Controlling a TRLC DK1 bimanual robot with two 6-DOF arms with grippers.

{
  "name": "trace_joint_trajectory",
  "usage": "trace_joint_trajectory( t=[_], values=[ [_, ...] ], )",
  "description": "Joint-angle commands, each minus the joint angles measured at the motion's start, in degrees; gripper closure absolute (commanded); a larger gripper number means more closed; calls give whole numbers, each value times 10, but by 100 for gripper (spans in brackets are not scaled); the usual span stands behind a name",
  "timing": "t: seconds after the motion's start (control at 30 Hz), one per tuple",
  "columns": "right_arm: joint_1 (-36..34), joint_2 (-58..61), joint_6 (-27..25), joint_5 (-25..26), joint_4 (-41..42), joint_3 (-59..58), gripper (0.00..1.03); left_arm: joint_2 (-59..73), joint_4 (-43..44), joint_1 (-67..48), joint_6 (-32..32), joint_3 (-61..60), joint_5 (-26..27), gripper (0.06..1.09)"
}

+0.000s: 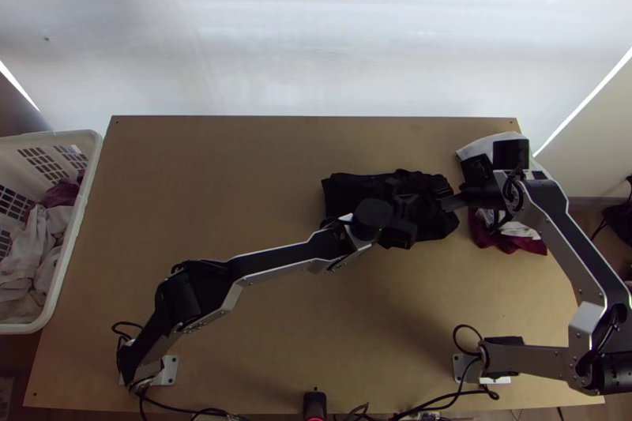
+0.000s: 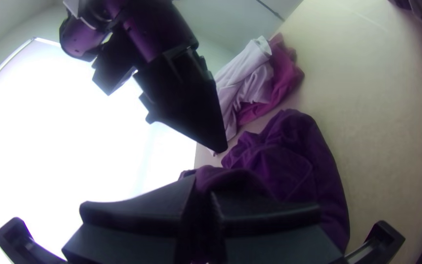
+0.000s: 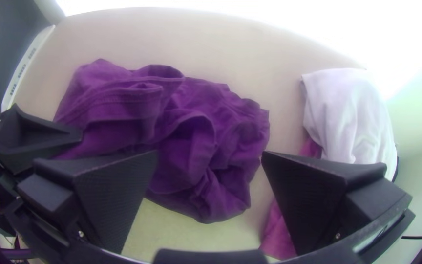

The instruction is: Fold the t-shirt

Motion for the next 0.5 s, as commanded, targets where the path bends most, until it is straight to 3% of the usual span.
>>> trace_joint_trajectory(
  t=[0.0,0.47],
  values=[
    [-37,-11,-4,-5,-9,-4,5,46,-5,-5,-28,55,7,103],
    [-40,-14,-5,-5,-10,2,5,77,-47,-10,-83,87,23,102]
  ],
)
